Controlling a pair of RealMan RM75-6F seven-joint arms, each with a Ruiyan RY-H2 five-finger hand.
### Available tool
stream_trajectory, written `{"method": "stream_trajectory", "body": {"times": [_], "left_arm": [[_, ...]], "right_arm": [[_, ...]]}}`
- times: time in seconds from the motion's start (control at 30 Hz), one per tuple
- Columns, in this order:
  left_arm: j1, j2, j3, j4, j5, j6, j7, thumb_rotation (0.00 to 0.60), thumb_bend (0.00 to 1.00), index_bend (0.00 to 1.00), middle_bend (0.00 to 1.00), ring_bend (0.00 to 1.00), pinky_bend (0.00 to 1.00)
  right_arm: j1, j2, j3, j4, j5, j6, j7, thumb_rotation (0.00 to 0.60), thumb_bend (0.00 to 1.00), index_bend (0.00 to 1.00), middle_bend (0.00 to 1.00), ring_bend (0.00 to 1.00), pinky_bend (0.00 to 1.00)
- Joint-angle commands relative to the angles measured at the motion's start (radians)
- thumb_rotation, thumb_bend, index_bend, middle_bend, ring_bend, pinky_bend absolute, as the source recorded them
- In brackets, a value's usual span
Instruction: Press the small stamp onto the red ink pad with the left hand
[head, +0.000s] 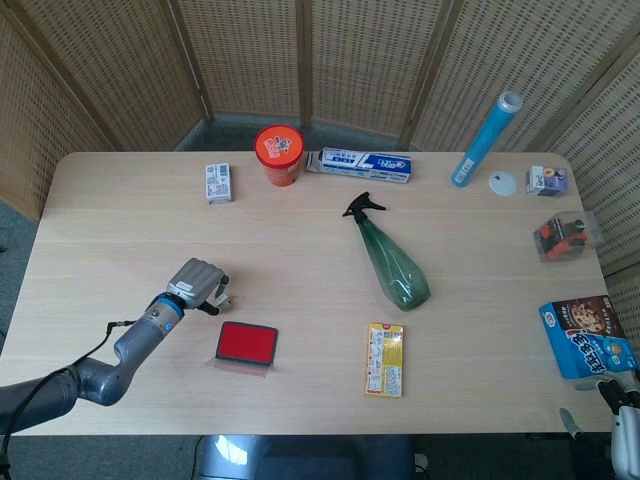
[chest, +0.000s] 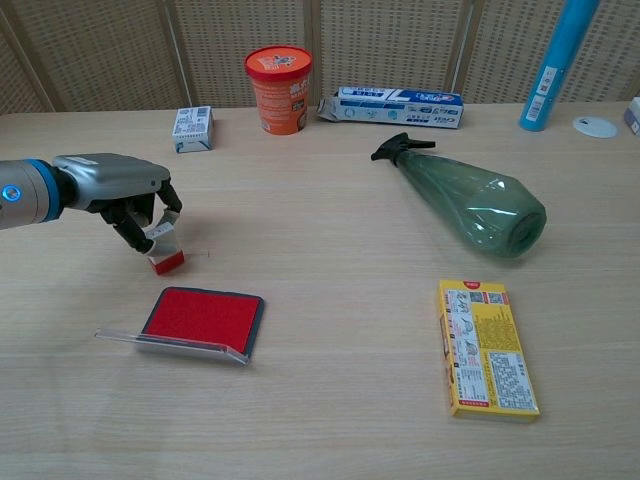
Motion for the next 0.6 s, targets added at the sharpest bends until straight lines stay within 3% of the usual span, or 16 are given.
{"method": "stream_trajectory", "body": {"times": [0.03, 0.6], "left_arm": [[0.003, -0.001, 0.002, 0.007, 0.001, -0.003, -0.004, 0.492, 0.29, 0.63, 1.00, 1.00, 1.00], [0.011, 0.016, 0.011, 0.013, -0.013, -0.020, -0.005, 0.479, 0.24, 0.63, 1.00, 1.00, 1.00]], "right_arm": [[0.000, 0.000, 0.000, -0.001, -0.001, 0.001, -0.001, 0.594, 0.24, 0.45, 0.40, 0.26, 0.06], [-0.003, -0.002, 0.000, -0.004, -0.005, 0.008, -0.008, 0.591, 0.24, 0.45, 0.40, 0.27, 0.06]]}}
